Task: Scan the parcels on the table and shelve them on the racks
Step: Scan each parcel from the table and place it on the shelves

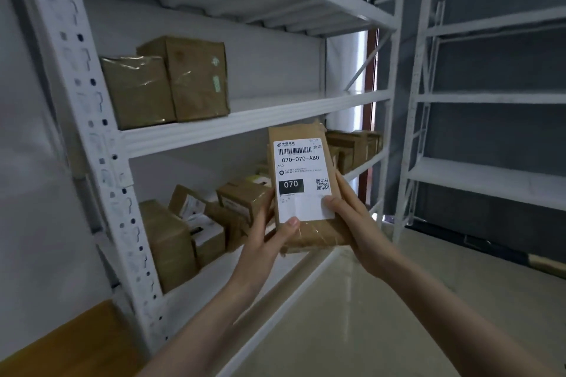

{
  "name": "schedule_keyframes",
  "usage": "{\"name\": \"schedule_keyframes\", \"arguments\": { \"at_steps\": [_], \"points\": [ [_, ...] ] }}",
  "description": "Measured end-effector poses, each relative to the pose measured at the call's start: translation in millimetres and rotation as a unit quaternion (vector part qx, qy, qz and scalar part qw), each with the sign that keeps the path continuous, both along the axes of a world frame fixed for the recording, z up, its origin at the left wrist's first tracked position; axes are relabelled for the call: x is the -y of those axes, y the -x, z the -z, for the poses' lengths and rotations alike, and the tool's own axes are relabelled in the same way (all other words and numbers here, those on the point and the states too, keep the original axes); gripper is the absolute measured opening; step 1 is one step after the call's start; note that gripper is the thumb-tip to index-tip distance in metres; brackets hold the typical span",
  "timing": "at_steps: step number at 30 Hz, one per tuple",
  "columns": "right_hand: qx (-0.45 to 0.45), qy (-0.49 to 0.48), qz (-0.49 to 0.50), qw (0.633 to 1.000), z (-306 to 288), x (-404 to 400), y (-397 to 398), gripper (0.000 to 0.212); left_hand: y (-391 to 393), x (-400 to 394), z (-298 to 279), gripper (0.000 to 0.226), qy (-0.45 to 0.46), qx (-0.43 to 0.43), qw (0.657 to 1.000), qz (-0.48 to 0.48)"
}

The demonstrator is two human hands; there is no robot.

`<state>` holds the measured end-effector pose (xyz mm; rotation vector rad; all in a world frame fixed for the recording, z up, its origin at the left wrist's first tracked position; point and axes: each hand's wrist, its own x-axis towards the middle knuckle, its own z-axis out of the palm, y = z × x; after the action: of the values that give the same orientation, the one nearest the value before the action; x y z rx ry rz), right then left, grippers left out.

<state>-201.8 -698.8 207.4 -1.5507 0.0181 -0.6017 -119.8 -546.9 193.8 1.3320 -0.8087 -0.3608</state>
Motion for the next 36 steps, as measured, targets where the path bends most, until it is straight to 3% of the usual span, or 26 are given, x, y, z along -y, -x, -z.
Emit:
{"name": "schedule_keyframes", "arguments": {
  "at_steps": [6, 15, 20, 25, 28, 31, 36],
  "points": [
    [0.01, 0.021, -0.032, 0.999, -49.9, 61.6, -69.4, 0.062, -69.7, 57.1, -44.1, 0.073, 0.015, 0.031, 0.999, -0.011],
    [-0.006, 0.03, -0.097, 0.995, -126.2, 104.8, -162.7, 0.056, -148.2, 92.1, -119.4, 0.053, -0.011, 0.083, 0.993, -0.083],
    [-0.107, -0.014, -0.121, 0.987, -167.5, 129.0, -208.6, 0.049, -171.4, 98.0, -166.0, 0.048, -0.074, 0.07, 0.988, -0.114],
    [-0.144, 0.018, -0.146, 0.979, -205.1, 137.0, -245.9, 0.042, -181.2, 98.8, -204.9, 0.047, -0.172, 0.09, 0.968, -0.159],
    [-0.176, 0.034, -0.194, 0.965, -219.0, 143.3, -265.9, 0.032, -186.1, 102.2, -215.4, 0.057, -0.224, 0.113, 0.956, -0.155],
    [-0.196, 0.046, -0.237, 0.95, -228.0, 152.6, -280.7, 0.029, -195.9, 105.7, -216.9, 0.054, -0.241, 0.147, 0.931, -0.229],
    [-0.213, 0.05, -0.278, 0.935, -229.1, 157.0, -303.4, 0.033, -204.3, 110.1, -212.0, 0.055, -0.288, 0.293, 0.808, -0.422]
  ]
}}
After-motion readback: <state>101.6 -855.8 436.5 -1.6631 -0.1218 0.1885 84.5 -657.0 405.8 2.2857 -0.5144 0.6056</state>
